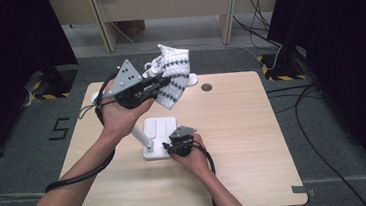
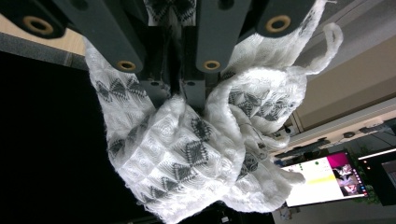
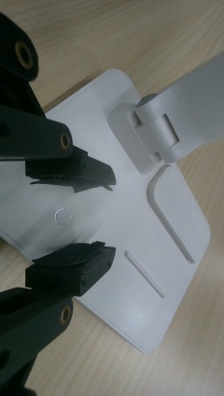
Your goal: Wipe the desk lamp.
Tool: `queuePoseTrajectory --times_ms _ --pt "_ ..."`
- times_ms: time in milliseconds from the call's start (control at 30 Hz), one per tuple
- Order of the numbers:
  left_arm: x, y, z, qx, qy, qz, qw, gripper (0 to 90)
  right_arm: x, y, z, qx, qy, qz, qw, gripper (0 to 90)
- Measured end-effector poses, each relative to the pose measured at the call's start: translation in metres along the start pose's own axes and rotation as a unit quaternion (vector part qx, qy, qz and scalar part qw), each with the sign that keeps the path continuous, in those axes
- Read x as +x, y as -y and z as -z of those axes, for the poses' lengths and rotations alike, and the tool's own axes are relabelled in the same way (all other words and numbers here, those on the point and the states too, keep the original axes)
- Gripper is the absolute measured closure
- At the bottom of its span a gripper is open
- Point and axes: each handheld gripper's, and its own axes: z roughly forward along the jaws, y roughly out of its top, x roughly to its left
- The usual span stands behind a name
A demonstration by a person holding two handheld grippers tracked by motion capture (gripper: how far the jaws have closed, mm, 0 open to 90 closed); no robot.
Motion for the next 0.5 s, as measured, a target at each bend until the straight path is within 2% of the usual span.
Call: queuePoseTrajectory --times_ms 500 --pt "-0.009 -0.008 -0.016 0.006 0.018 -0.005 0.9998 84.2 0.000 0.000 0.000 0.000 -0.001 0.001 1.0000 59.6"
